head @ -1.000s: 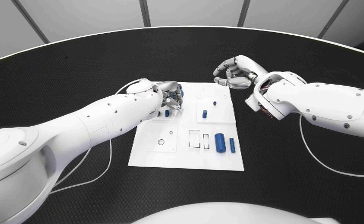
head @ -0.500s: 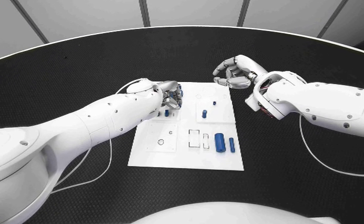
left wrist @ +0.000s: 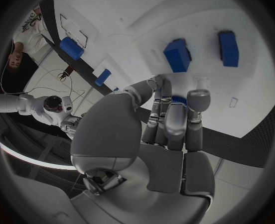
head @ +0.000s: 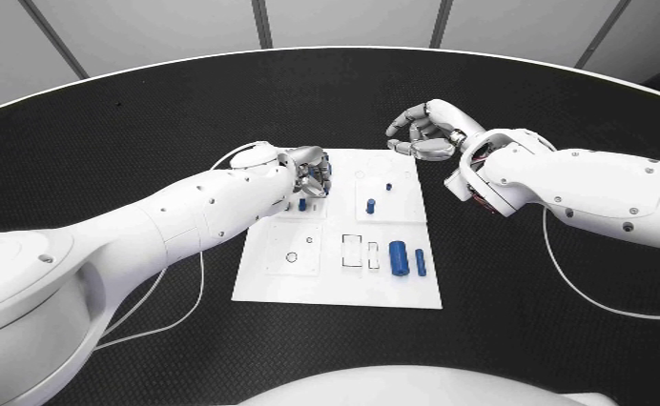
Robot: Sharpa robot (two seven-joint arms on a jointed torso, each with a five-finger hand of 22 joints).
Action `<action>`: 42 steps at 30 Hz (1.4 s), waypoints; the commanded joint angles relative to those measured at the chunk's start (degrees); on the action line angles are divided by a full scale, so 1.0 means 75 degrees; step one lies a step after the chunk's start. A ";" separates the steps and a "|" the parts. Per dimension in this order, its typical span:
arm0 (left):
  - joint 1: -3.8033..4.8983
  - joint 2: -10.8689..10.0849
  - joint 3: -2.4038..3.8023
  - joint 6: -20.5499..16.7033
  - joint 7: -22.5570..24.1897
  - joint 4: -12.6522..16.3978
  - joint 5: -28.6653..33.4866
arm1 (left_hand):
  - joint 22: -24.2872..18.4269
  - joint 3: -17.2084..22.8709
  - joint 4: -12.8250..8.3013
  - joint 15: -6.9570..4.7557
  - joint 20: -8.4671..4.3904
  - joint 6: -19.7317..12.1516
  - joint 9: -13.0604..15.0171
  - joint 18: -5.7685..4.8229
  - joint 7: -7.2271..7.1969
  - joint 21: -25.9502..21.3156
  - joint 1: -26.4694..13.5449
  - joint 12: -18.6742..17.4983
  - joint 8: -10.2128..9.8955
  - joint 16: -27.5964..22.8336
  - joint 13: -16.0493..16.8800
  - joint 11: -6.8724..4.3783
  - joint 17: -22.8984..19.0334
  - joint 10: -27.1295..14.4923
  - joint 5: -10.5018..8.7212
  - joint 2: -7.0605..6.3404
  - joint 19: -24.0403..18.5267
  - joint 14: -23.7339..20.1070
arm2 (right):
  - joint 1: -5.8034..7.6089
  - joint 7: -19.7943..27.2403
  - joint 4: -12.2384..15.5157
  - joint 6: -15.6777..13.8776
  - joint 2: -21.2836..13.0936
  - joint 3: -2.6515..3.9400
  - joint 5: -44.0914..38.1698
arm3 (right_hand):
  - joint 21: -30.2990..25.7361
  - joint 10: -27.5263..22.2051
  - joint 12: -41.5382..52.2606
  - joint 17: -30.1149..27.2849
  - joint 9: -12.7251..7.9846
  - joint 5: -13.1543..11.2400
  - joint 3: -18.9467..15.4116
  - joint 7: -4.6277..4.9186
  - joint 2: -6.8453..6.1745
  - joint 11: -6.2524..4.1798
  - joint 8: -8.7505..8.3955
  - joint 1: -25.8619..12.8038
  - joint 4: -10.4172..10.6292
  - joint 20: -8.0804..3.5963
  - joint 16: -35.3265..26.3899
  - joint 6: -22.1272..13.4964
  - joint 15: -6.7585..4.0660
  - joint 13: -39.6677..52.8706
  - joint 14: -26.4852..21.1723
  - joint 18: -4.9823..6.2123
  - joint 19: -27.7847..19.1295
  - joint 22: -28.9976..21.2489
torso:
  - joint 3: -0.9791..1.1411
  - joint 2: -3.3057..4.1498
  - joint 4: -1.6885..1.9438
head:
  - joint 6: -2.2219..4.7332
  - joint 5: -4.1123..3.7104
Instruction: Assemble the parts on the task board
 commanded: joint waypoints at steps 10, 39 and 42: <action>0.0000 0.0004 0.0000 0.0004 -0.0019 -0.0016 0.0002 | -0.0106 -0.0177 0.0002 -0.0007 0.0035 -0.0182 -0.0026 -0.0057 0.0066 -0.0018 -0.0265 -0.0369 -0.0133 0.0022 -0.1217 0.0060 0.0105 0.0038 -0.0011 -0.0406 -0.0027 0.0008 | 0.0000 0.0002 -0.0011 0.0000 0.0007 0.0000 0.0000 | -0.0046 0.0053 0.0016 0.0284 -0.0010 0.0021 0.0049 -0.0038 0.0019 -0.0005 0.0052 -0.0045 0.0013 -0.0056 -0.0020 0.0034 -0.0043 -0.0008 0.0371 0.0041 0.0002 0.0233 | -0.0005 -0.0002 0.0003 | 0.0004 -0.0002; -0.0001 0.0023 0.0000 -0.0062 0.0000 0.0014 0.0004 | -0.0137 -0.0324 0.0030 0.0023 0.0063 -0.0319 -0.0044 -0.0052 0.0101 -0.0038 -0.0342 -0.0420 -0.0228 0.0036 -0.1224 0.0091 0.0190 0.0009 -0.0008 -0.0548 -0.0038 0.0006 | 0.0000 0.0007 0.0000 0.0000 0.0000 0.0000 0.0000 | -0.0044 0.0060 0.0022 0.0290 -0.0013 0.0025 0.0060 -0.0044 0.0029 -0.0011 0.0068 -0.0036 0.0002 -0.0060 -0.0024 0.0040 -0.0048 -0.0011 0.0375 0.0038 0.0011 0.0241 | -0.0003 0.0002 0.0001 | 0.0006 -0.0006; -0.0001 0.0029 0.0000 -0.0057 -0.0002 0.0006 0.0004 | -0.0125 -0.0321 0.0041 0.0024 0.0065 -0.0293 -0.0037 -0.0054 0.0100 -0.0033 -0.0335 -0.0420 -0.0216 0.0033 -0.1222 0.0091 0.0172 0.0016 -0.0008 -0.0520 -0.0030 0.0001 | 0.0000 0.0006 0.0006 -0.0002 -0.0005 0.0000 0.0000 | -0.0044 0.0060 0.0022 0.0290 -0.0013 0.0025 0.0060 -0.0044 0.0029 -0.0011 0.0068 -0.0036 0.0002 -0.0060 -0.0024 0.0040 -0.0048 -0.0011 0.0375 0.0038 0.0011 0.0241 | -0.0005 0.0003 0.0000 | 0.0005 -0.0012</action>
